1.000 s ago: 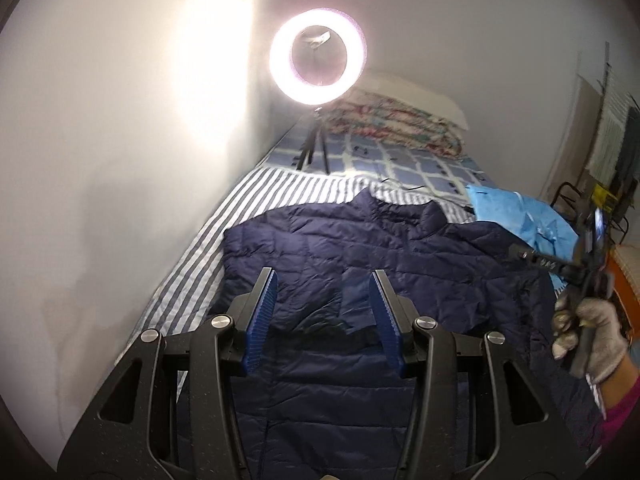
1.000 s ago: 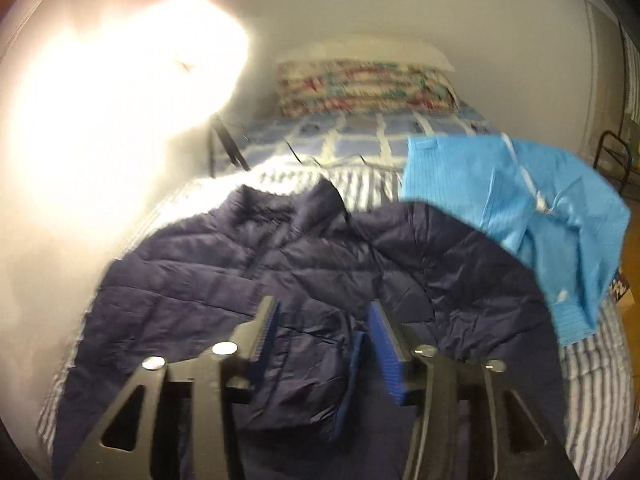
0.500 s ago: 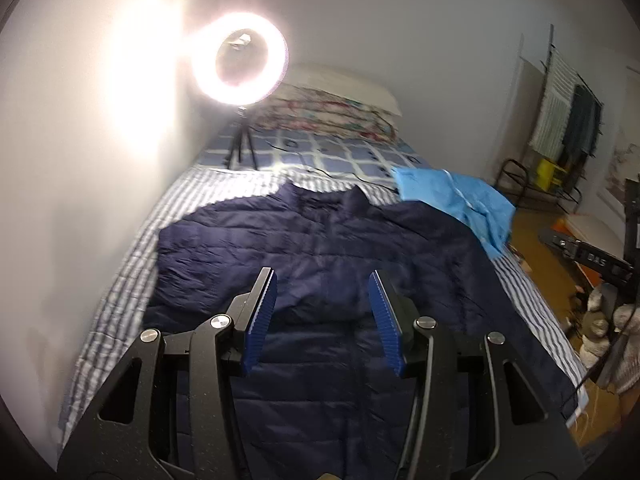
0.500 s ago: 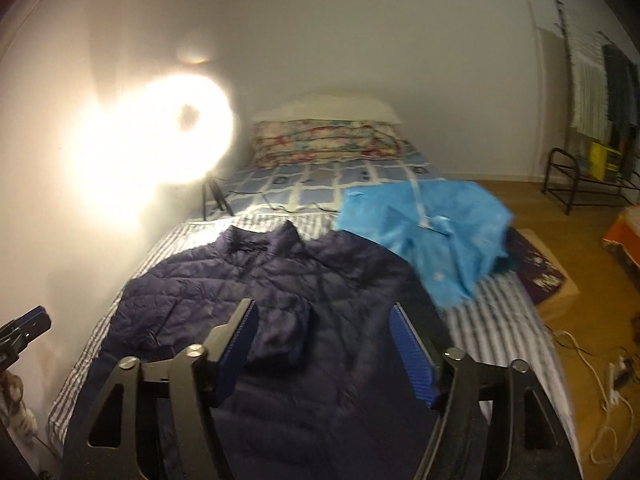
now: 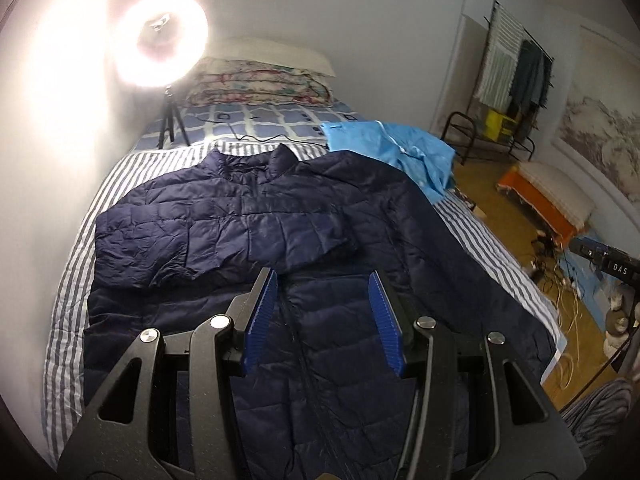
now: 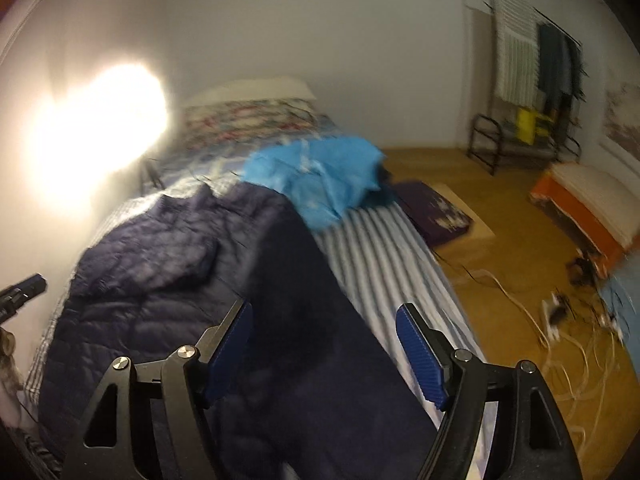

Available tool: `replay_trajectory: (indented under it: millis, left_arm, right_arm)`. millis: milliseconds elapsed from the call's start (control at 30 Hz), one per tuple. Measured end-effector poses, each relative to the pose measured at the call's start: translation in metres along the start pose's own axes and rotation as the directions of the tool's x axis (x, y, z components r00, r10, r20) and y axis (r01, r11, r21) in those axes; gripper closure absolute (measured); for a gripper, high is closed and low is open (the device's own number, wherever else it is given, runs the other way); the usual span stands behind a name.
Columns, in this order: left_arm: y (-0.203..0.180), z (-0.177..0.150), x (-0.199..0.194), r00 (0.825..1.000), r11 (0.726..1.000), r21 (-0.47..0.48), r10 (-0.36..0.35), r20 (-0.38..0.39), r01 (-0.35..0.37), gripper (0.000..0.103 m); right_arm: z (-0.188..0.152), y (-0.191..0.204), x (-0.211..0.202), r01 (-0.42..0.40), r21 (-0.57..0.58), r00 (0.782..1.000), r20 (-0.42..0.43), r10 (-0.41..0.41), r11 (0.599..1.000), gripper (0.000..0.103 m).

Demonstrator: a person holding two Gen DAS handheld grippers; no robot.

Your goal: Fold large clothes

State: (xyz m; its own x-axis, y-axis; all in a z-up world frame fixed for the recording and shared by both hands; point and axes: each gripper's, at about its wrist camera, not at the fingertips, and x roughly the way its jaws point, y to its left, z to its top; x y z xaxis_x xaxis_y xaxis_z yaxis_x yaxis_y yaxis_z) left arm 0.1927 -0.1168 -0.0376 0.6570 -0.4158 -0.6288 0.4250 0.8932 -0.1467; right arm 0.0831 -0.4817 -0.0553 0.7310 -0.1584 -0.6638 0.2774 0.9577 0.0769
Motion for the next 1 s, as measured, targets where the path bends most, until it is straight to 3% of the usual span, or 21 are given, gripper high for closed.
replay_trajectory:
  millis: [233,400,533,833,1000]
  left_arm:
    - [-0.01,-0.007,0.005,1.0,1.0,0.02,-0.013,-0.024,0.014,0.054]
    - [-0.014,-0.008,0.008,1.0,0.999,0.034,-0.007,-0.029,0.008,0.054]
    - [-0.012,-0.011,0.011,0.999,0.999,0.039,-0.005,-0.046,0.006,0.054]
    - [-0.004,-0.012,0.01,0.999,0.999,0.032,0.008,-0.052,-0.006,0.054]
    - [-0.003,-0.012,0.01,0.999,1.0,0.03,0.009,-0.053,-0.007,0.054]
  right_arm:
    - [-0.053,-0.063,0.009,0.075,0.144,0.989,-0.134,-0.056,0.987,0.03]
    - [-0.091,-0.102,0.025,0.145,0.25,0.965,-0.248,-0.081,0.957,0.031]
    - [-0.116,-0.127,0.037,0.161,0.333,0.947,-0.318,-0.05,0.929,0.031]
    - [-0.143,-0.139,0.063,0.171,0.406,0.922,-0.388,0.0,0.898,0.04]
    - [-0.152,-0.135,0.069,0.166,0.399,0.909,-0.415,0.017,0.902,0.054]
